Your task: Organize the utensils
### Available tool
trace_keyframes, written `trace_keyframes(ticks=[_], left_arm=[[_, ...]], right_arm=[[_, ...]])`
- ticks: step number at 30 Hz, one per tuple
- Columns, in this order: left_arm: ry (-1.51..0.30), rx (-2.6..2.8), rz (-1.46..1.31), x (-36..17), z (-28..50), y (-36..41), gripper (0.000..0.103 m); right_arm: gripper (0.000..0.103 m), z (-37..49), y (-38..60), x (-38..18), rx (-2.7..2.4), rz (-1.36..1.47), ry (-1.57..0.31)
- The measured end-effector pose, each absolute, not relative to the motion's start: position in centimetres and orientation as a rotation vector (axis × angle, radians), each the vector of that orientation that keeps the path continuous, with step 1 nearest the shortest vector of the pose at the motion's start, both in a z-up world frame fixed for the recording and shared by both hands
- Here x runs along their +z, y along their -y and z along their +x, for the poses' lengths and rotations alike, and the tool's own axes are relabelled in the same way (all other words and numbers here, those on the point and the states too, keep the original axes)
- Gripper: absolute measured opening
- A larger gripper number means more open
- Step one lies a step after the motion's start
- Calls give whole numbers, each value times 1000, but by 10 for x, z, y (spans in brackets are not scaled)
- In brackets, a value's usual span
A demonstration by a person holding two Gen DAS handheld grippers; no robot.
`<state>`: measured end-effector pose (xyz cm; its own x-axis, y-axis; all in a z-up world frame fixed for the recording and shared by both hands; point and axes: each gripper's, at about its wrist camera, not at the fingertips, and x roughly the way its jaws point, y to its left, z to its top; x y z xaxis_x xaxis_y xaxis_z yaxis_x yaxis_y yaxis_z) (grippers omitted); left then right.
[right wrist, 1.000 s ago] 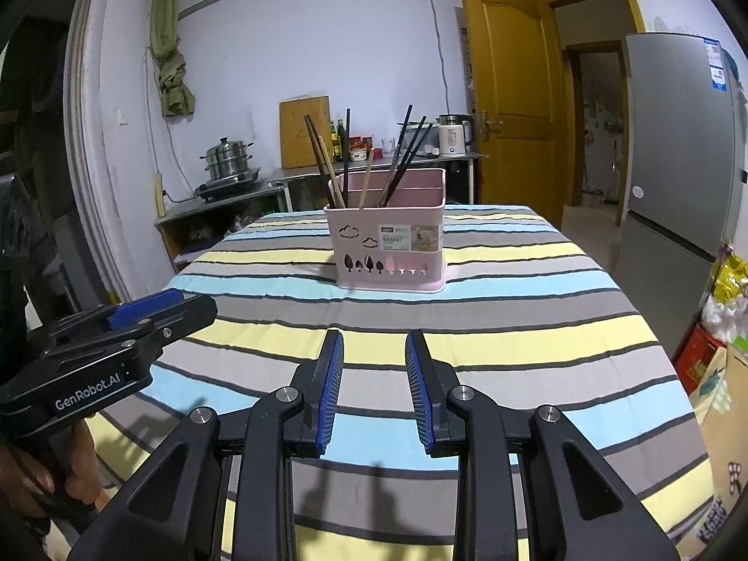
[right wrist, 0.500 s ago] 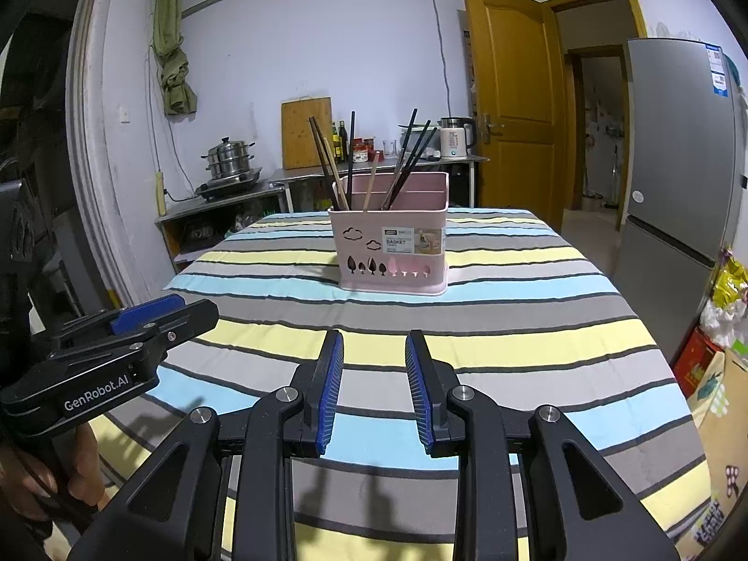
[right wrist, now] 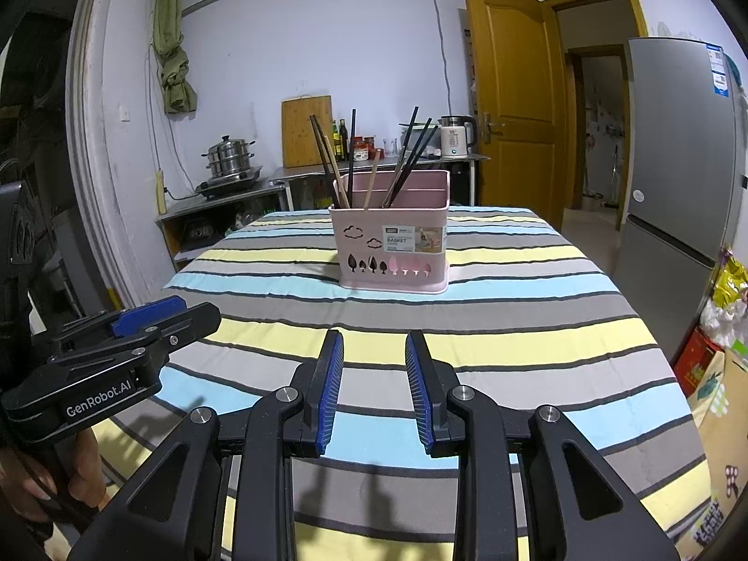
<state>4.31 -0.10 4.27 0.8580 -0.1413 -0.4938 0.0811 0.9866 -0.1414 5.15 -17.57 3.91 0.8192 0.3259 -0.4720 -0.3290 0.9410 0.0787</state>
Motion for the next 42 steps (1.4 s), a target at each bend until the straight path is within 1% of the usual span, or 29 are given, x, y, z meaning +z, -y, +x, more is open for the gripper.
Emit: trace_keyframes(ticks=[42], left_arm=[[-533,-119,-101,40,43,0,46]], right_arm=[[28,53,172,37,350,-8,-511]])
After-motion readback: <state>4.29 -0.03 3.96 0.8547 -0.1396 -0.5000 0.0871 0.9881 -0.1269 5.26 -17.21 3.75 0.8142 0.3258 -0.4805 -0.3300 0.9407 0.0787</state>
